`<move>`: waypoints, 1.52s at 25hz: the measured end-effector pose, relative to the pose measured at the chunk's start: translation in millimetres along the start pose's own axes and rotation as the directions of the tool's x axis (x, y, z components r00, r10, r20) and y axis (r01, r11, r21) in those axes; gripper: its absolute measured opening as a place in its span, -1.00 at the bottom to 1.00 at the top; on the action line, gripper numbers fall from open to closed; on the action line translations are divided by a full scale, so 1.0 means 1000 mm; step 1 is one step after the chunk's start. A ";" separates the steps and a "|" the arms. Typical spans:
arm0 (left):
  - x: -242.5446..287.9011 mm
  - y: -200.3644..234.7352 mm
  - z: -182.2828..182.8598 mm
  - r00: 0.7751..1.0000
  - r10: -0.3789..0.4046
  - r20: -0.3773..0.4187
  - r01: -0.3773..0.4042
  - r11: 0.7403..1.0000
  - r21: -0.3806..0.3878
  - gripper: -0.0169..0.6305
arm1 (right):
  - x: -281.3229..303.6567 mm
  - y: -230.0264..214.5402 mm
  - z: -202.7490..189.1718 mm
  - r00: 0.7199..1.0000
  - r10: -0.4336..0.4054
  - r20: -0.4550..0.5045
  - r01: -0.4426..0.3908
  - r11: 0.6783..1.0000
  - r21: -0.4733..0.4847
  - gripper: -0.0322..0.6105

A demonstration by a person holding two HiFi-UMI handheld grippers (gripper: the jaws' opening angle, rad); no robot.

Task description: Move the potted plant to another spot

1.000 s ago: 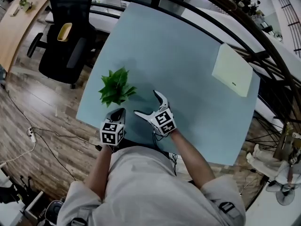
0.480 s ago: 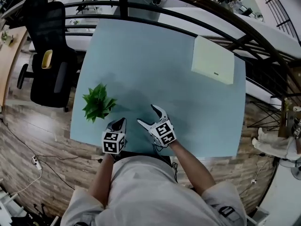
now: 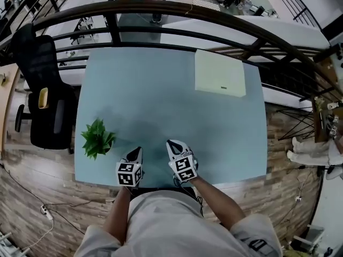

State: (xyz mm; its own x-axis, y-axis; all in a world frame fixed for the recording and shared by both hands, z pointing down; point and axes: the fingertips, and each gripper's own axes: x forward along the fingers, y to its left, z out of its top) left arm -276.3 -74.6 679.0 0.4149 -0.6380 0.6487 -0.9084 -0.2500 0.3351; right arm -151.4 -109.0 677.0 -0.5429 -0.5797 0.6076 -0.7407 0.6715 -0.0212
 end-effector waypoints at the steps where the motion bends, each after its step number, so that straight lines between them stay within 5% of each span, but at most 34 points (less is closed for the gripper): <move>1: 0.001 -0.004 0.002 1.000 -0.003 0.003 0.003 1.000 0.002 -0.91 | -0.003 -0.003 0.000 1.000 -0.001 0.004 0.001 1.000 0.016 -0.89; 12: -0.013 -0.040 0.067 0.990 -0.019 0.143 0.013 0.999 0.041 -0.91 | -0.038 -0.043 0.058 0.986 -0.096 0.135 0.084 0.993 0.086 -0.89; 27: -0.069 -0.083 0.192 0.913 -0.062 0.403 0.001 0.989 0.150 -0.91 | -0.117 -0.074 0.198 0.885 -0.168 0.434 0.145 0.986 0.085 -0.89; 38: -0.091 -0.100 0.228 0.866 -0.078 0.493 -0.016 0.983 0.183 -0.91 | -0.150 -0.088 0.232 0.826 -0.203 0.526 0.176 0.979 0.102 -0.89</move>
State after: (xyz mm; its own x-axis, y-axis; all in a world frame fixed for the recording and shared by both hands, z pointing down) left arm -235.6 -157.4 430.6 0.4050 -0.8925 0.1986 -0.9088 -0.3692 0.1943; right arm -96.5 -188.4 404.1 -0.5059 -0.8581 0.0882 -0.8612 0.5083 0.0053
